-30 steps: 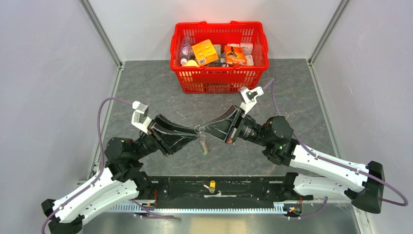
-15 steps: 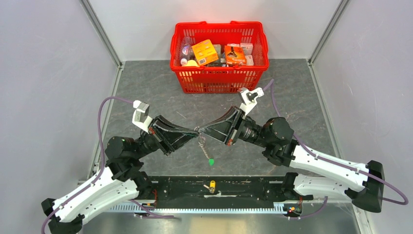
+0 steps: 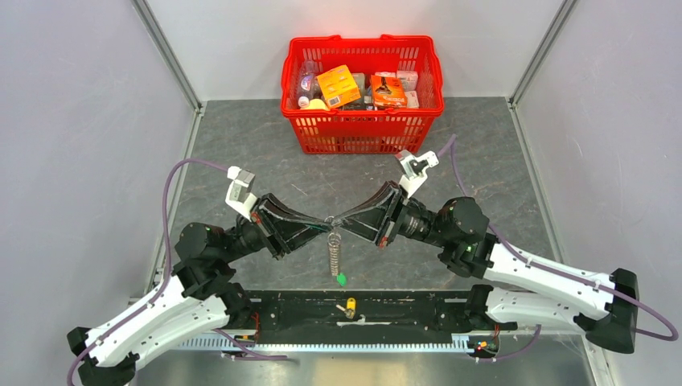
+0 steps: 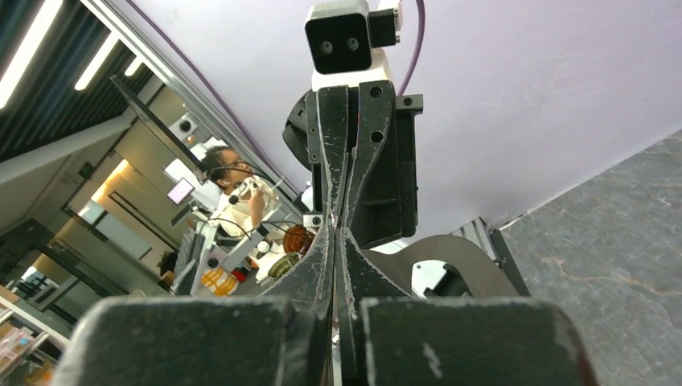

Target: Put the keys on the keyring

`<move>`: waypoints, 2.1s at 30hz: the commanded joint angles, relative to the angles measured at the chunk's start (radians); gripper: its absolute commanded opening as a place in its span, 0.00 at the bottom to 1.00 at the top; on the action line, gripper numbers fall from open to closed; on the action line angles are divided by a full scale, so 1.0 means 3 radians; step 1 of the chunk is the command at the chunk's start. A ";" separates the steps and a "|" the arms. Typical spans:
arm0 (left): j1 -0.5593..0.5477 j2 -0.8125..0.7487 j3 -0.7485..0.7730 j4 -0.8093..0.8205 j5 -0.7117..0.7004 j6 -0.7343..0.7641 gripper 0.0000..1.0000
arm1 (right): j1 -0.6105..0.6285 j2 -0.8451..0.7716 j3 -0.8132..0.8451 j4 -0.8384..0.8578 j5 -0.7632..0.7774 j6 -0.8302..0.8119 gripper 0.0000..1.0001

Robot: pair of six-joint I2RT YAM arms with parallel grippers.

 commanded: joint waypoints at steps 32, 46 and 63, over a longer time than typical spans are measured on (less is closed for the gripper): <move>0.0008 0.0314 0.0766 -0.0912 0.0903 0.0596 0.02 | 0.0062 0.0089 0.1965 -0.3708 -0.0565 -0.1845 0.52; 0.0006 0.0357 0.0751 -0.0866 0.0956 0.0566 0.02 | 0.0062 0.0211 0.2056 -0.3620 -0.0647 -0.1786 0.39; 0.0008 0.0375 0.0716 -0.0825 0.1045 0.0552 0.02 | 0.0062 0.0334 0.2149 -0.3474 -0.0660 -0.1795 0.38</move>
